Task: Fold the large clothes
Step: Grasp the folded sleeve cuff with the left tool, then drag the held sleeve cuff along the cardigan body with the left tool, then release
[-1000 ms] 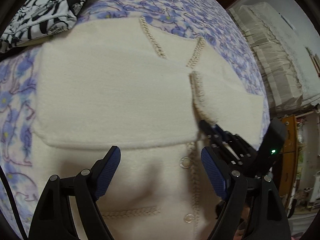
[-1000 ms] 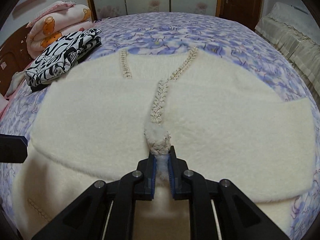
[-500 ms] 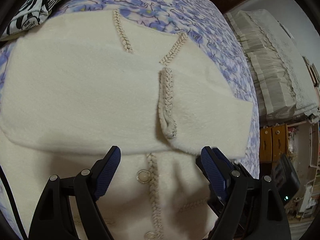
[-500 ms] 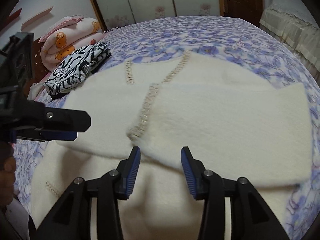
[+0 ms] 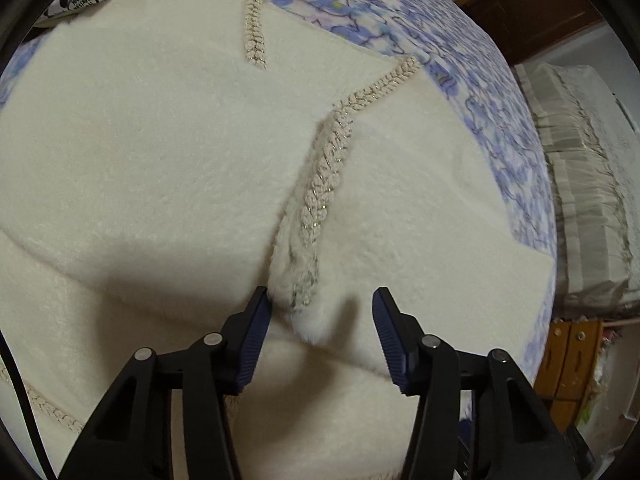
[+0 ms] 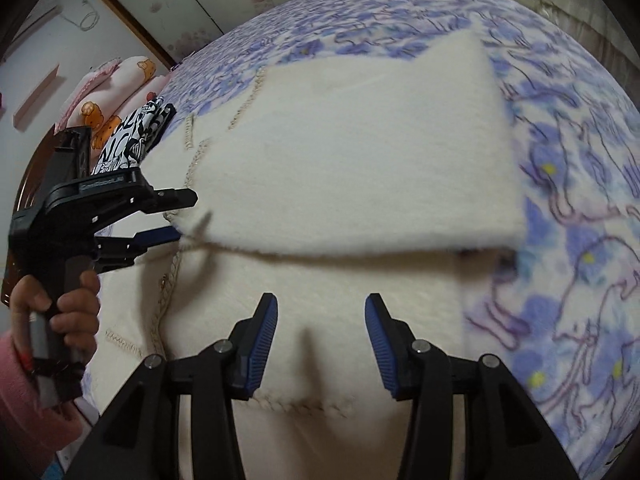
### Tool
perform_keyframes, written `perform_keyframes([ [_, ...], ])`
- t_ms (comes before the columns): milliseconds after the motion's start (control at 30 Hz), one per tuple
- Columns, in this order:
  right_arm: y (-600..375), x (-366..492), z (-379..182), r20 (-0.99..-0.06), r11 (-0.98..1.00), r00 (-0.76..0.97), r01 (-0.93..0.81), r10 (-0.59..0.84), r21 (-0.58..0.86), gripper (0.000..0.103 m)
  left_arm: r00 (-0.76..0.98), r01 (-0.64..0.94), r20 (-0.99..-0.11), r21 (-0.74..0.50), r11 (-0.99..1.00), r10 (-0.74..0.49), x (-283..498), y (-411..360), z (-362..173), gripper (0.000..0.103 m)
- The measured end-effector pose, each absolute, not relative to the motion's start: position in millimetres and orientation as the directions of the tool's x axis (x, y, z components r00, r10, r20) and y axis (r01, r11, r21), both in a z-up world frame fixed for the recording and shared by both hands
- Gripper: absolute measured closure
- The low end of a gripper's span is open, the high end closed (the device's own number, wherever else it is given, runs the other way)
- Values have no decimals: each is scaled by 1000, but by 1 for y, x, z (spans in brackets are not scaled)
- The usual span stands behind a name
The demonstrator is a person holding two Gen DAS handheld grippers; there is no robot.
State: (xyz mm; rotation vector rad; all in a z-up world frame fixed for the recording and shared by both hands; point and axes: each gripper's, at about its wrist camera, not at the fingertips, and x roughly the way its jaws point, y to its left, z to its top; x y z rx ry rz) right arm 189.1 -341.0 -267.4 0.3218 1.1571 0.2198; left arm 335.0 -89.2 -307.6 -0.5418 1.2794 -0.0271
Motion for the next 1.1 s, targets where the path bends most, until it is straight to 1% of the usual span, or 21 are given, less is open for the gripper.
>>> perform_keyframes([
  [67, -352, 188, -269, -863, 931, 376, 8, 336, 365, 57, 304, -287, -913, -359, 888, -271, 342, -95, -309, 65],
  [100, -358, 189, -271, -864, 929, 376, 20, 336, 370, 57, 300, -297, -922, -334, 895, -245, 345, -98, -310, 67],
  [133, -361, 189, -271, -865, 928, 375, 29, 335, 372, 57, 295, -305, -929, -312, 900, -222, 347, -99, -310, 75],
  [167, -367, 190, -273, -867, 927, 375, 44, 329, 372, 57, 292, -310, -934, -295, 904, -204, 350, -101, -310, 86],
  [200, -371, 191, -275, -868, 928, 377, 55, 323, 369, 57, 291, -311, -938, -280, 908, -189, 352, -104, -309, 90],
  [267, -377, 193, -279, -870, 926, 380, 78, 314, 369, 57, 291, -314, -942, -258, 914, -167, 354, -107, -307, 90],
  [333, -382, 196, -284, -873, 925, 381, 101, 304, 366, 57, 288, -295, -950, -211, 932, -124, 356, -113, -300, 90],
  [433, -386, 201, -289, -882, 929, 376, 119, 285, 351, 57, 331, -218, -939, -176, 960, -97, 361, -132, -278, 90],
  [533, -387, 203, -292, -884, 932, 385, 132, 266, 338, 57, 386, -156, -910, -226, 962, -151, 373, -146, -247, 90],
  [633, -388, 208, -294, -881, 930, 402, 151, 252, 335, 57, 432, -88, -872, -295, 951, -230, 392, -161, -216, 90],
  [733, -387, 214, -294, -877, 933, 418, 154, 238, 326, 57, 492, -43, -813, -379, 924, -310, 416, -170, -184, 91],
  [800, -387, 218, -293, -873, 934, 430, 151, 233, 323, 57, 523, -28, -782, -414, 910, -340, 426, -167, -168, 91],
  [1000, -381, 238, -291, -865, 949, 461, 133, 196, 286, 57, 625, -14, -701, -449, 893, -343, 452, -154, -130, 91],
  [1100, -384, 246, -291, -858, 950, 479, 136, 185, 281, 57, 656, -29, -693, -417, 909, -297, 451, -139, -121, 91],
])
